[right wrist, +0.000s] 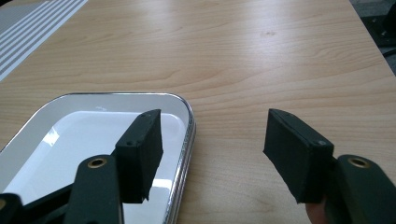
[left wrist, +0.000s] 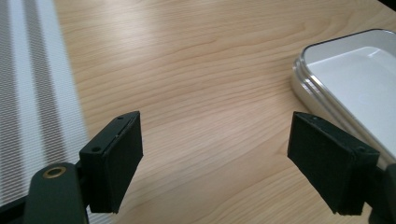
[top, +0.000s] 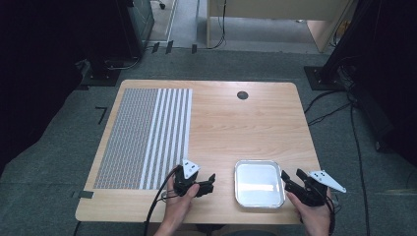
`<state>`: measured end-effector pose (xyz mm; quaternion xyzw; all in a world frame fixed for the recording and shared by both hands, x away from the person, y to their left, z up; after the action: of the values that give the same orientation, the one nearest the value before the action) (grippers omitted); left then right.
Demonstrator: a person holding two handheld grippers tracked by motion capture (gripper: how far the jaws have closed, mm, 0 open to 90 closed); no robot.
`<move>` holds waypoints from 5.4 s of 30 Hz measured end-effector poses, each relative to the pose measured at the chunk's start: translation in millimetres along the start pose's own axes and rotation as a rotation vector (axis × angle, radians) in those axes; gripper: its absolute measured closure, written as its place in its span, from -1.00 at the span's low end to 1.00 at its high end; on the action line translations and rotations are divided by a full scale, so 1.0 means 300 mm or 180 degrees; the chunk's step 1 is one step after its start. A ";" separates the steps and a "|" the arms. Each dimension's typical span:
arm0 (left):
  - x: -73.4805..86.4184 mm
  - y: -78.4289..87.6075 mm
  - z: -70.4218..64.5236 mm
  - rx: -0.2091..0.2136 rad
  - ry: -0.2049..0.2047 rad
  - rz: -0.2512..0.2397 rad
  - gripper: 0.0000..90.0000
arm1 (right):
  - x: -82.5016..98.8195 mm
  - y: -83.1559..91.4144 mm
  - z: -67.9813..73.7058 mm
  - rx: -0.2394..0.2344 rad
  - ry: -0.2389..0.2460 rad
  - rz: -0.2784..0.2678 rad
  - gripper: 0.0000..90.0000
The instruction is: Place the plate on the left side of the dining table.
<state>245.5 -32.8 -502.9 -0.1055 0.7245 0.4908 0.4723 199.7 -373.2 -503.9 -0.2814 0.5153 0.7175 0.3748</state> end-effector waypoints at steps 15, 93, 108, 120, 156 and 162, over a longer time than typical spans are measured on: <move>-0.053 -0.079 -0.148 0.0173 -0.0128 0.0024 -0.60 | 0.000 -0.003 -0.030 -0.0357 -0.0284 0.0003 0.51; -0.070 -0.146 -0.323 0.0173 -0.0303 0.0136 0.32 | 0.038 0.003 -0.008 -0.0068 -0.0380 0.0221 0.83; -0.072 -0.154 -0.338 0.0271 -0.0288 0.0171 0.29 | 0.040 0.001 -0.040 -0.0189 -0.1033 0.0227 0.96; -0.097 -0.131 -0.341 0.0382 -0.0238 0.0109 0.45 | 0.033 0.014 -0.037 -0.0264 -0.1080 0.0110 0.96; -0.124 0.013 -0.113 0.0220 0.0044 0.0023 0.61 | -0.018 -0.042 0.221 -0.0328 -0.0994 0.0094 0.96; -0.123 0.046 -0.052 0.0133 0.0083 -0.0043 0.62 | -0.035 -0.073 0.284 -0.0383 -0.0984 0.0113 0.96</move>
<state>247.5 -50.0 -464.3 -0.1069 0.7400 0.4709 0.4682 222.2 -290.7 -480.6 -0.1805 0.4124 0.7883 0.4194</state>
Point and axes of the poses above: each handheld gripper's, and its own axes: y roughly backward along the jaws, x roughly out of its underside, z roughly to its left, the point moved 2 cm from there along -y, roughly forward along the jaws, and after that the axes turned 6 degrees about -y, right-handed, at the moved point
